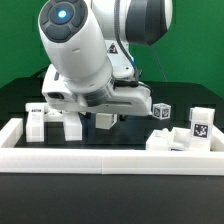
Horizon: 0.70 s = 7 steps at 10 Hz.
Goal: Assemble chair
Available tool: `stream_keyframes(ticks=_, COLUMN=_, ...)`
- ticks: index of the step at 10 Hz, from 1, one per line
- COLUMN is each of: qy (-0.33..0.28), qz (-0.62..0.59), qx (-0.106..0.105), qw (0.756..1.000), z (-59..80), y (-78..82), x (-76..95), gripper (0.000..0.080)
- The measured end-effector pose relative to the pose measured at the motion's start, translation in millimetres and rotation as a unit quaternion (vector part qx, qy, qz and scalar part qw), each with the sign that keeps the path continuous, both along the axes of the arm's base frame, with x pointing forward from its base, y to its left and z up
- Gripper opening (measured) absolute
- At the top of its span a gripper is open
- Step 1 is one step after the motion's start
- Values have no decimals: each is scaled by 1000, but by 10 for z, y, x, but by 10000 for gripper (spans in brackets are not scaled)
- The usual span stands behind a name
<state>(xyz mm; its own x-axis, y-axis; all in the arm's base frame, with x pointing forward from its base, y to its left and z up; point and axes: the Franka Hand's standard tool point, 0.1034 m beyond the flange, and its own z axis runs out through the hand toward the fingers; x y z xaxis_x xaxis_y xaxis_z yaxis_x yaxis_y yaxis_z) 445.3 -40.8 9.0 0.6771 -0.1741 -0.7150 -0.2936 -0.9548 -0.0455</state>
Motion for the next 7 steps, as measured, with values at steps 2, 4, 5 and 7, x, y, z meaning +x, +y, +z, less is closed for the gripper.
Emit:
stream_keyframes(ticks=2, qy=1, qz=-2, qx=-3, qw=1000, z=-28, y=11, x=-28, gripper=516)
stream_keyframes(ticks=4, qy=1, qz=-2, qx=-3, qw=1000, z=-28, y=7, x=-29, gripper=377)
stream_keyframes(ticks=5, qy=1, qz=-3, qx=-3, qw=1000, z=-27, y=4, x=-30, gripper=287)
stream_keyframes(ticks=7, qy=1, qz=-3, qx=-3, qw=1000, z=-27, y=3, x=-30, gripper=288)
